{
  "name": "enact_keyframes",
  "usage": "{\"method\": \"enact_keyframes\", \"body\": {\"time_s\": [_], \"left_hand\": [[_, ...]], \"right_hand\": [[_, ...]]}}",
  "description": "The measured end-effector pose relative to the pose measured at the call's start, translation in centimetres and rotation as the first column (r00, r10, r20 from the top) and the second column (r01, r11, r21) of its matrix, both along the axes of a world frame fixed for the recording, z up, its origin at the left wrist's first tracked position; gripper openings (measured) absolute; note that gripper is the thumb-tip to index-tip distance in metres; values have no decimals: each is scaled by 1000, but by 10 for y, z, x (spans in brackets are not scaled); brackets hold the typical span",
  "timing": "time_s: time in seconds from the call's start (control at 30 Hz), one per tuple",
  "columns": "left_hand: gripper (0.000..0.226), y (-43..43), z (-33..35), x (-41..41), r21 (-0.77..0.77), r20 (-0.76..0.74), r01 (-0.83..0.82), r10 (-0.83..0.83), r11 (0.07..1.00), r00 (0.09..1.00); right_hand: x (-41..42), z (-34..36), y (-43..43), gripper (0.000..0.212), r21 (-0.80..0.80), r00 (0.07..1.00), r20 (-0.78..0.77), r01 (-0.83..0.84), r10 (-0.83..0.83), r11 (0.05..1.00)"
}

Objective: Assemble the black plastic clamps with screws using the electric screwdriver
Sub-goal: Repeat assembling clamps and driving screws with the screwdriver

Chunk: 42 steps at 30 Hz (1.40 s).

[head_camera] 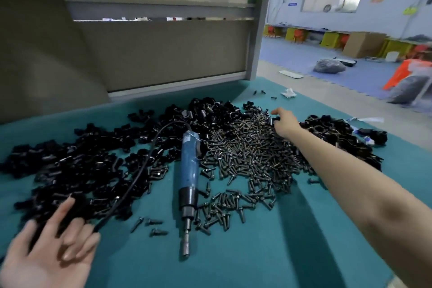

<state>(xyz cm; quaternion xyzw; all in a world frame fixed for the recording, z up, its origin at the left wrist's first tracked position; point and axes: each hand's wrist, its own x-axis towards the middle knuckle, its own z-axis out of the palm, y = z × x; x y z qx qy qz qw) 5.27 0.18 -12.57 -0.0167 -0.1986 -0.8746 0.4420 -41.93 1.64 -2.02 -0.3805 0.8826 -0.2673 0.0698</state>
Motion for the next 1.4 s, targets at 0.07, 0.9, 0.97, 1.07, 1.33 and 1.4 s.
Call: {"method": "enact_keyframes", "body": {"time_s": [0.07, 0.9, 0.97, 1.07, 1.33, 1.4], "left_hand": [[82, 0, 2, 10, -37, -8, -54, 54, 998, 999], [30, 19, 54, 0, 95, 572, -546, 404, 832, 714], [32, 18, 53, 1, 93, 571, -544, 403, 834, 715], [32, 16, 52, 1, 89, 564, -536, 401, 839, 722], [34, 19, 54, 2, 71, 574, -529, 400, 845, 715], [34, 20, 53, 1, 65, 577, -525, 398, 848, 713]], "right_hand": [[-13, -8, -17, 37, 106, 998, -68, -3, 10, 994], [133, 15, -158, 24, -397, 765, 638, 231, 86, 888], [132, 11, -166, 24, -288, 923, 373, 20, 93, 958], [140, 9, -178, 35, -3, 979, 60, -197, 197, 980], [140, 22, -169, 26, -193, 938, -12, -342, 346, 920], [136, 26, -154, 22, -453, 917, 74, -319, 391, 833]]}}
